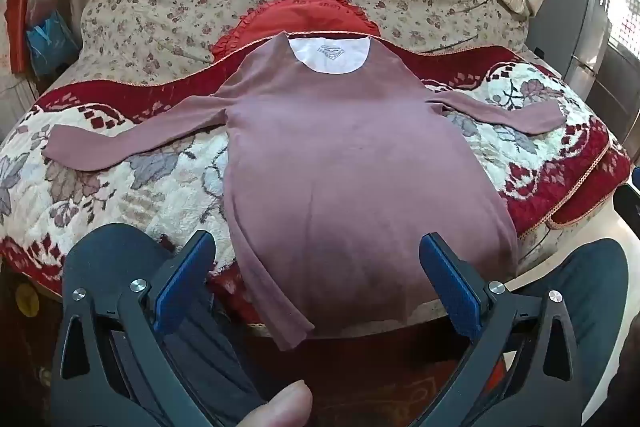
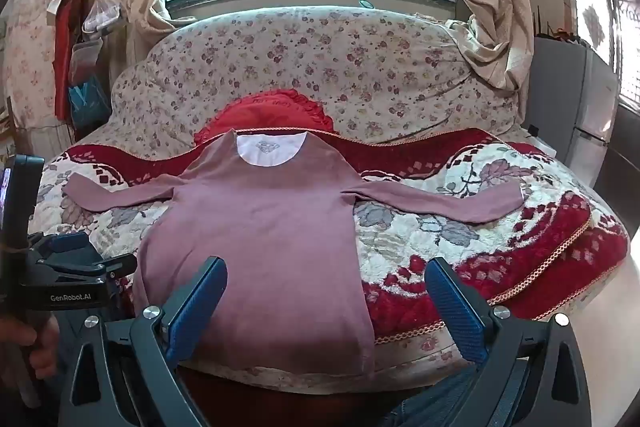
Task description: Fold small clothes
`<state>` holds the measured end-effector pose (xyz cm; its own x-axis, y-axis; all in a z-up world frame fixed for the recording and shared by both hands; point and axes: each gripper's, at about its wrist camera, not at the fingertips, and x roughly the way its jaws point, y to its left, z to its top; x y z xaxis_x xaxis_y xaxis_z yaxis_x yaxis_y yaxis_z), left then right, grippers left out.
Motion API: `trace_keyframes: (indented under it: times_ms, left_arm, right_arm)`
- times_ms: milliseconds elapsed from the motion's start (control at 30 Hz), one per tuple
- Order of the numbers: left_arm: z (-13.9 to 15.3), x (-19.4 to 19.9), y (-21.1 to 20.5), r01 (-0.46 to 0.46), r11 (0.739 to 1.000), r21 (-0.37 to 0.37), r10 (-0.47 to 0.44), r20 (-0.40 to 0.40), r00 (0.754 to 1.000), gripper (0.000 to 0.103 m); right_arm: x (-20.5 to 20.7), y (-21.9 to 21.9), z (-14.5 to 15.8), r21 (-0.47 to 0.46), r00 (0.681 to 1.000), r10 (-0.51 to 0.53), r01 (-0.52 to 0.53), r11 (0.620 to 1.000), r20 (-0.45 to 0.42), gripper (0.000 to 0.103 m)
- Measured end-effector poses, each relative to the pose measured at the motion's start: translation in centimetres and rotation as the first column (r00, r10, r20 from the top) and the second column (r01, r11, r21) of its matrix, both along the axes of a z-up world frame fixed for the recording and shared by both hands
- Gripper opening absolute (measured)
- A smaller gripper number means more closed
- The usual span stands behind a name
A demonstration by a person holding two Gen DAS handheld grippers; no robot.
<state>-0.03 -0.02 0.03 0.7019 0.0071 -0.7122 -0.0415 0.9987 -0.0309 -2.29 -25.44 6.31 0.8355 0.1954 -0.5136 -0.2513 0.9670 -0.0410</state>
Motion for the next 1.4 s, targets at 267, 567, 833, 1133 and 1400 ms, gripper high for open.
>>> trace_keyframes:
  times_ms: [267,567,833,1133,1400]
  left_arm:
    - [-0.5,-0.1,0.2,-0.004,1.000,-0.002,0.004,-0.005,1.000,0.102]
    - [-0.5,0.1,0.0,0.001,1.000,-0.008,-0.001,-0.022,1.000,0.102]
    - [-0.8,0.2,-0.4,0.001,1.000,-0.002,-0.001,-0.026,1.000,0.102]
    - [-1.3,0.0,-0.5,0.003,1.000,-0.002,-0.003,-0.034,0.999,0.102]
    - [-1.6,-0.1,-0.6,0.004,1.000,-0.002,-0.004,-0.040,0.999,0.102]
  right_arm:
    - [-0.2,-0.3,0.1,-0.002,1.000,-0.002,0.002,1.000,0.010,0.099]
    - [1.0,0.2,-1.1,-0.021,0.998,-0.043,0.042,0.999,-0.037,0.099]
    - [1.0,0.4,-1.2,-0.022,0.999,-0.024,0.023,0.999,-0.046,0.099]
    - [1.0,0.6,-1.4,-0.021,0.999,-0.028,0.027,0.999,-0.047,0.099]
    - [1.1,0.7,-1.5,-0.017,0.998,-0.025,0.024,1.000,-0.052,0.099]
